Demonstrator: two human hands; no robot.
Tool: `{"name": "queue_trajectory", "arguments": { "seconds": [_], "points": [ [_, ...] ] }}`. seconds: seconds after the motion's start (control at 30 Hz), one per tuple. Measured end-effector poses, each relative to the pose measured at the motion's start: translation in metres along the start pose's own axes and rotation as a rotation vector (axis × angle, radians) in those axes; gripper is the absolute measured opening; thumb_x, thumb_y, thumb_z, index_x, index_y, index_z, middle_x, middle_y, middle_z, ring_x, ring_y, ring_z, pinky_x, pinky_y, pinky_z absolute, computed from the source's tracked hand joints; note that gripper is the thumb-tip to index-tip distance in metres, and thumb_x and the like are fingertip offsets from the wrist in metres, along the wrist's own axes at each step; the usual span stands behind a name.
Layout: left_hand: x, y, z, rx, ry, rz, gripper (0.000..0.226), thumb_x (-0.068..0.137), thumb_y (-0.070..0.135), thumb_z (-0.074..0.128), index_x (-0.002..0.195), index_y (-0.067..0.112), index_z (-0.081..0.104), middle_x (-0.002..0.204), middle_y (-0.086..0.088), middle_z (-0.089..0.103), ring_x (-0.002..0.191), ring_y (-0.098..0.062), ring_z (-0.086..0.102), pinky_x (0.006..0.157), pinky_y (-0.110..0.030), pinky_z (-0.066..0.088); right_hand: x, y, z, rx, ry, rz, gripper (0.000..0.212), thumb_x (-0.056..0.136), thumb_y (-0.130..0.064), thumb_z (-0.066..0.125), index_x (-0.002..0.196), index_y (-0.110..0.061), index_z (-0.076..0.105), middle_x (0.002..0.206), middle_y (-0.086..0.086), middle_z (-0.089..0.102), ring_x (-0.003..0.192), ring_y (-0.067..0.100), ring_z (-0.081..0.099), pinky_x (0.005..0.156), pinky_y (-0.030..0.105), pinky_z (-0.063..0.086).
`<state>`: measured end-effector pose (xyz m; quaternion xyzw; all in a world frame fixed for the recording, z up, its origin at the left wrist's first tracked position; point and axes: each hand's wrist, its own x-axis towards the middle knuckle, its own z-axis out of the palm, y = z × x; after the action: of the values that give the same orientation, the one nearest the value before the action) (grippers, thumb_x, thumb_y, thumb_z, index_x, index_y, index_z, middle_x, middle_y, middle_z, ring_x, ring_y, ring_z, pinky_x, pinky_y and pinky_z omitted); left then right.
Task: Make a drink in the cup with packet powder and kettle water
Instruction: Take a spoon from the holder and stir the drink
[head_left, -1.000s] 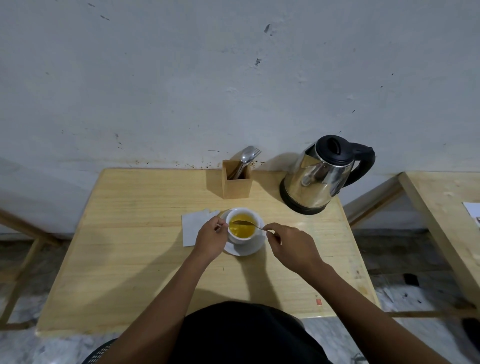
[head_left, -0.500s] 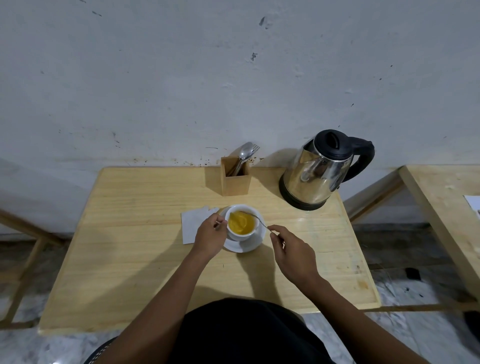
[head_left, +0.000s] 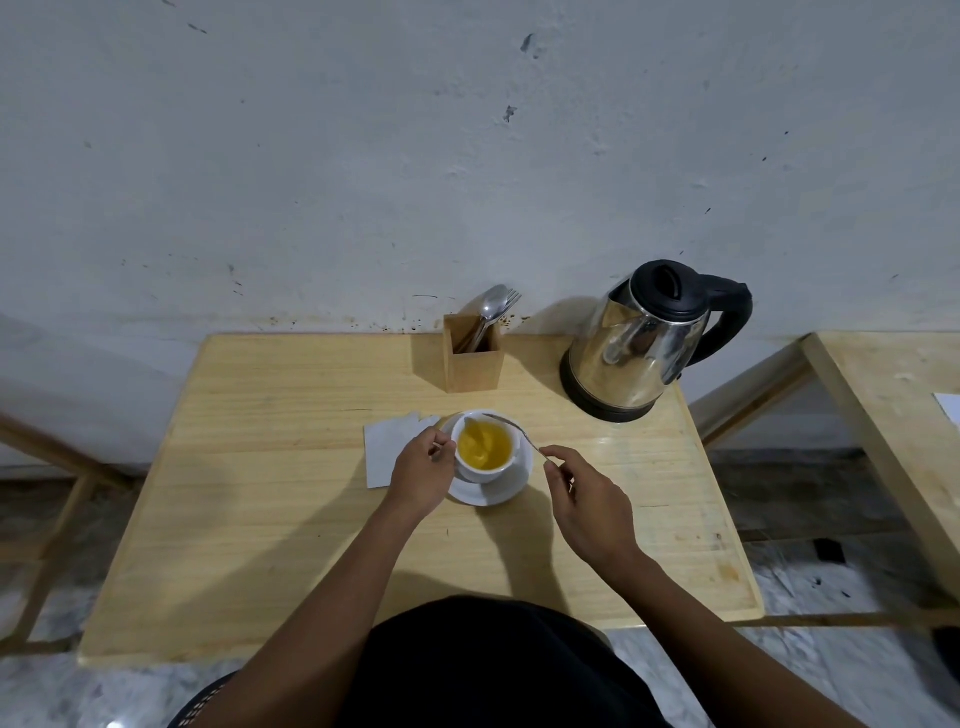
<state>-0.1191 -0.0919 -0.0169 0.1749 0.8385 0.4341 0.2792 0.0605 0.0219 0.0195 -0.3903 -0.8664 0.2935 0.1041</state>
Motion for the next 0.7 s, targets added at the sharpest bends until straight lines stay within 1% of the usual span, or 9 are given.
{"name": "queue_trajectory", "arguments": {
  "seconds": [0.13, 0.23, 0.37, 0.43, 0.5, 0.57, 0.63, 0.67, 0.7],
  "points": [
    [0.0, 0.0, 0.0, -0.004, 0.002, 0.0, 0.021, 0.096, 0.023, 0.049, 0.095, 0.007, 0.062, 0.089, -0.005, 0.064, 0.077, -0.016, 0.054, 0.06, -0.025, 0.04, 0.001, -0.002, 0.0, 0.083, -0.025, 0.046, 0.026, 0.101, -0.035, 0.043, 0.123, -0.034, 0.057, 0.069, -0.012, 0.06, 0.061, 0.004, 0.056, 0.054, 0.025, 0.036],
    [0.0, 0.0, 0.0, -0.002, 0.004, -0.004, 0.021, 0.096, 0.023, 0.049, 0.097, 0.006, 0.062, 0.091, -0.006, 0.065, 0.079, -0.016, 0.054, 0.062, -0.024, 0.04, 0.0, -0.004, 0.0, 0.081, -0.031, 0.04, 0.026, 0.101, -0.035, 0.044, 0.124, -0.034, 0.057, 0.068, -0.012, 0.059, 0.061, 0.004, 0.056, 0.053, 0.023, 0.035],
    [0.0, 0.0, 0.0, 0.002, 0.002, -0.006, 0.021, 0.096, 0.023, 0.049, 0.097, 0.006, 0.062, 0.092, -0.007, 0.065, 0.075, -0.013, 0.053, 0.061, -0.023, 0.04, -0.002, -0.002, 0.0, 0.122, -0.028, 0.075, 0.027, 0.102, -0.036, 0.044, 0.125, -0.033, 0.058, 0.07, -0.011, 0.06, 0.064, 0.004, 0.058, 0.055, 0.024, 0.036],
    [-0.001, 0.001, 0.0, -0.006, 0.0, -0.01, 0.021, 0.096, 0.022, 0.049, 0.097, 0.006, 0.062, 0.091, -0.007, 0.065, 0.075, -0.013, 0.053, 0.061, -0.023, 0.04, -0.004, -0.001, 0.0, 0.156, -0.034, 0.097, 0.028, 0.101, -0.037, 0.045, 0.123, -0.032, 0.061, 0.071, -0.011, 0.061, 0.068, 0.003, 0.059, 0.06, 0.025, 0.04],
    [-0.001, 0.001, 0.0, -0.01, 0.001, -0.008, 0.021, 0.096, 0.021, 0.049, 0.095, 0.004, 0.061, 0.089, -0.007, 0.064, 0.072, -0.013, 0.052, 0.059, -0.023, 0.04, -0.004, 0.001, 0.0, 0.255, -0.012, 0.157, 0.027, 0.1, -0.036, 0.047, 0.118, -0.029, 0.065, 0.076, -0.011, 0.064, 0.075, 0.004, 0.061, 0.066, 0.027, 0.045],
    [-0.001, 0.002, 0.001, -0.017, 0.001, -0.008, 0.02, 0.095, 0.02, 0.049, 0.093, 0.003, 0.06, 0.087, -0.008, 0.064, 0.067, -0.012, 0.05, 0.056, -0.024, 0.038, -0.002, 0.006, -0.001, 0.401, 0.041, 0.243, 0.026, 0.1, -0.03, 0.047, 0.113, -0.024, 0.068, 0.092, -0.012, 0.068, 0.09, 0.007, 0.062, 0.078, 0.028, 0.047],
    [-0.001, 0.002, 0.0, -0.032, -0.007, -0.008, 0.019, 0.095, 0.019, 0.049, 0.092, 0.002, 0.06, 0.084, -0.006, 0.062, 0.065, -0.011, 0.049, 0.055, -0.023, 0.037, 0.002, 0.015, 0.0, 0.508, 0.085, 0.331, 0.028, 0.1, -0.025, 0.045, 0.113, -0.021, 0.069, 0.107, -0.01, 0.068, 0.102, 0.011, 0.06, 0.089, 0.034, 0.048],
    [-0.001, 0.002, 0.0, -0.039, -0.011, -0.008, 0.019, 0.094, 0.018, 0.05, 0.092, 0.002, 0.06, 0.083, -0.005, 0.062, 0.065, -0.012, 0.05, 0.056, -0.023, 0.037, 0.004, 0.019, 0.001, 0.535, 0.093, 0.375, 0.028, 0.1, -0.025, 0.043, 0.112, -0.021, 0.068, 0.108, -0.009, 0.067, 0.103, 0.013, 0.06, 0.091, 0.036, 0.048],
    [-0.001, 0.002, 0.0, -0.043, -0.012, -0.007, 0.018, 0.094, 0.018, 0.05, 0.093, 0.003, 0.06, 0.082, -0.005, 0.061, 0.066, -0.013, 0.05, 0.056, -0.023, 0.037, 0.006, 0.023, 0.002, 0.547, 0.091, 0.416, 0.027, 0.1, -0.026, 0.042, 0.111, -0.021, 0.067, 0.104, -0.008, 0.066, 0.1, 0.014, 0.06, 0.089, 0.037, 0.048]
  ]
}}
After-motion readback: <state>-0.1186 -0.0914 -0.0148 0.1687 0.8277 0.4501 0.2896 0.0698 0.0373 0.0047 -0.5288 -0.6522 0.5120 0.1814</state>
